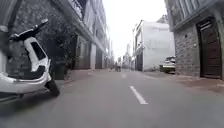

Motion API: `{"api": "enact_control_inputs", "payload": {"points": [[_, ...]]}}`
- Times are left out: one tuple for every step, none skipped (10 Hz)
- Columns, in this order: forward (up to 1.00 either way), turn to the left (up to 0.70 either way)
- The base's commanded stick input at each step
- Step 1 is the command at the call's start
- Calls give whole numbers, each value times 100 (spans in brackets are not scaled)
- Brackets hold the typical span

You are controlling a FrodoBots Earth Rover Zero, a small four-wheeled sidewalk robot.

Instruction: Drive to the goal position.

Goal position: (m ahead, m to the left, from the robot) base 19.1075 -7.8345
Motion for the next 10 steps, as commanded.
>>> {"api": "enact_control_inputs", "payload": {"points": [[100,2],[100,0],[100,0],[100,0],[100,0],[100,0],[100,0],[100,0],[100,0],[100,0]]}}
